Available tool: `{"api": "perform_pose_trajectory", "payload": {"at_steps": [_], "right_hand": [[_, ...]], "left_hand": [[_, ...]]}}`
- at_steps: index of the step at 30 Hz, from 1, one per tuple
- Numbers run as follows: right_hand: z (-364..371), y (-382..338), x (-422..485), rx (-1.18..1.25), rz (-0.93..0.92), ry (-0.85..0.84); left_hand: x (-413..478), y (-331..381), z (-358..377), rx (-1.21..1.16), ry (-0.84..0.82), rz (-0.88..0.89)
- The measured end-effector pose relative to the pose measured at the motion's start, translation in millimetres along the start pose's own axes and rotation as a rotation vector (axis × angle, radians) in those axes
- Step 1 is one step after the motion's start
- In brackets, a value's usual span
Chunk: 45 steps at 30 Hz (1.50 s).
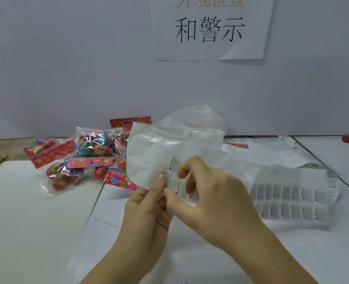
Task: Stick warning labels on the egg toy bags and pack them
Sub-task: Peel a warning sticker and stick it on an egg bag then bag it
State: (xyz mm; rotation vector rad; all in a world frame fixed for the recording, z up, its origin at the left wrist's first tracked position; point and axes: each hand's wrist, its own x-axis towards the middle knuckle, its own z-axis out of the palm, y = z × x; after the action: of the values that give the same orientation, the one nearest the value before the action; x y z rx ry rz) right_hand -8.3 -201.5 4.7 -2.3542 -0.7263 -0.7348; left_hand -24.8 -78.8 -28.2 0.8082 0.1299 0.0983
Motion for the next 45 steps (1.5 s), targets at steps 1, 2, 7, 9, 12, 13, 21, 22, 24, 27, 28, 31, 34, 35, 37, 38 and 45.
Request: {"api": "perform_pose_trajectory", "payload": {"at_steps": [1, 2, 7, 9, 12, 13, 21, 22, 24, 27, 28, 31, 34, 35, 37, 38, 45], "right_hand": [[3, 0, -1, 0.024, 0.066, -0.051], [6, 2, -1, 0.044, 0.109, -0.095], [14, 10, -2, -0.026, 0.092, -0.142], [15, 10, -2, -0.066, 0.06, -0.127], [16, 10, -1, -0.152, 0.021, -0.079], [16, 10, -1, -0.171, 0.014, -0.079], [12, 13, 1, -0.272, -0.038, -0.102], [12, 14, 1, -0.273, -0.048, -0.101], [11, 16, 1, -0.259, -0.056, -0.103], [10, 18, 1, -0.231, -0.049, -0.106], [10, 19, 2, -0.219, -0.043, -0.116], [10, 23, 4, -0.117, 0.051, -0.184], [10, 28, 4, -0.072, 0.065, -0.131], [10, 26, 5, -0.083, 0.039, -0.109], [13, 26, 5, -0.118, -0.015, -0.031], [14, 26, 6, -0.128, -0.026, 0.025], [7, 43, 11, 0.144, 0.049, 0.485]], "left_hand": [[0, 1, 0, -0.001, -0.01, 0.012], [-1, 2, 0, -0.012, -0.027, 0.02], [-3, 1, 0, 0.006, -0.072, 0.019], [-4, 1, 0, 0.059, -0.065, 0.016], [-5, 0, -1, 0.127, -0.046, 0.037], [-5, -1, -1, 0.158, -0.041, 0.057], [-7, -6, -2, 0.421, -0.005, 0.215], [-7, -6, -2, 0.427, -0.008, 0.221], [-7, -6, -2, 0.427, -0.011, 0.228], [-6, -6, -3, 0.415, 0.008, 0.214], [-5, -6, -3, 0.405, 0.017, 0.207], [-3, -4, -4, 0.372, 0.016, 0.196], [-4, -3, -3, 0.351, -0.019, 0.181], [-4, -3, -3, 0.337, -0.024, 0.173], [-3, -3, -3, 0.295, -0.013, 0.151], [-1, -3, -3, 0.274, 0.001, 0.137], [2, -3, -7, 0.251, -0.068, -0.077]]}}
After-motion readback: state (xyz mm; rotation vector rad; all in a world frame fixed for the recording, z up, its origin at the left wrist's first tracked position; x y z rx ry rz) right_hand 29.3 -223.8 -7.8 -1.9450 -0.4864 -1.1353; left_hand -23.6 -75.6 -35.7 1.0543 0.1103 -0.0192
